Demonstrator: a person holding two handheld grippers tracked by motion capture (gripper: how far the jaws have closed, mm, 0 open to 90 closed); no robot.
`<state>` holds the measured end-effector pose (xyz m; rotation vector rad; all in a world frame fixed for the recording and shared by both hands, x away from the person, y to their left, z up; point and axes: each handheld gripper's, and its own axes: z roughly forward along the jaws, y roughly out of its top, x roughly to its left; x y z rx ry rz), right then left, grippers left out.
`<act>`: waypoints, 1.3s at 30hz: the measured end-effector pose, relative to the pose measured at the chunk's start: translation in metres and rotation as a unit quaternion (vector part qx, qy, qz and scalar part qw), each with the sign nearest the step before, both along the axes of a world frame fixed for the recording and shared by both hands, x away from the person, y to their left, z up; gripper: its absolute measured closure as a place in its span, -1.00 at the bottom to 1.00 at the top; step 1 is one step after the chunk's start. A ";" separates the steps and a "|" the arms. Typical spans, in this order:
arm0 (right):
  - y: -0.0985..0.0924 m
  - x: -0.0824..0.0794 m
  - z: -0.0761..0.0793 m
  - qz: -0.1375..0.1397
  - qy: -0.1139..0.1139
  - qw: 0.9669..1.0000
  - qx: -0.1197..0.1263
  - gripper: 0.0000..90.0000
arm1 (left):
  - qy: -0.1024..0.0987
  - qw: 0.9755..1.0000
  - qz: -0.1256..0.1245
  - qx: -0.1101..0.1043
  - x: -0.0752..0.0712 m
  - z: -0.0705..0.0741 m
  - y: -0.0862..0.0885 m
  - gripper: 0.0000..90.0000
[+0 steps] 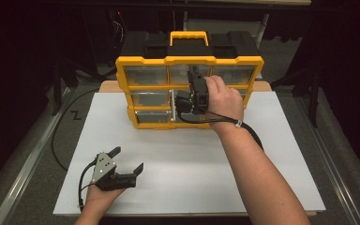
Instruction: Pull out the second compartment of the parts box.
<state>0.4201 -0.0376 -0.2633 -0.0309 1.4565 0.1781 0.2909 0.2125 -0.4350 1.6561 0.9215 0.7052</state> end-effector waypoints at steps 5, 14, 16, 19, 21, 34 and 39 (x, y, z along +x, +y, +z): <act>0.000 0.004 0.001 -0.010 0.004 1.000 -0.002 0.65 | -0.002 1.000 -0.001 -0.001 0.000 0.000 0.000 -0.97; 0.003 0.003 -0.001 -0.018 -0.002 1.000 -0.003 0.80 | -0.001 1.000 0.000 -0.005 0.000 0.001 0.001 -0.96; 0.004 0.004 -0.001 -0.020 -0.004 1.000 -0.003 0.79 | -0.003 1.000 -0.002 -0.006 0.000 0.001 0.001 -0.96; 0.005 0.005 0.000 -0.025 -0.005 1.000 -0.005 0.79 | -0.001 1.000 -0.003 -0.004 0.001 0.000 0.001 -0.96; 0.005 0.005 -0.001 -0.022 -0.010 1.000 -0.006 0.79 | 0.001 1.000 -0.003 -0.003 0.002 0.000 0.000 -0.96; 0.000 0.000 0.000 -0.012 -0.006 1.000 -0.019 0.88 | -0.002 1.000 -0.003 -0.002 0.001 0.000 0.001 -0.95; -0.002 -0.005 -0.002 -0.008 -0.010 1.000 -0.021 0.88 | -0.002 1.000 -0.003 -0.003 0.001 0.000 0.000 -0.95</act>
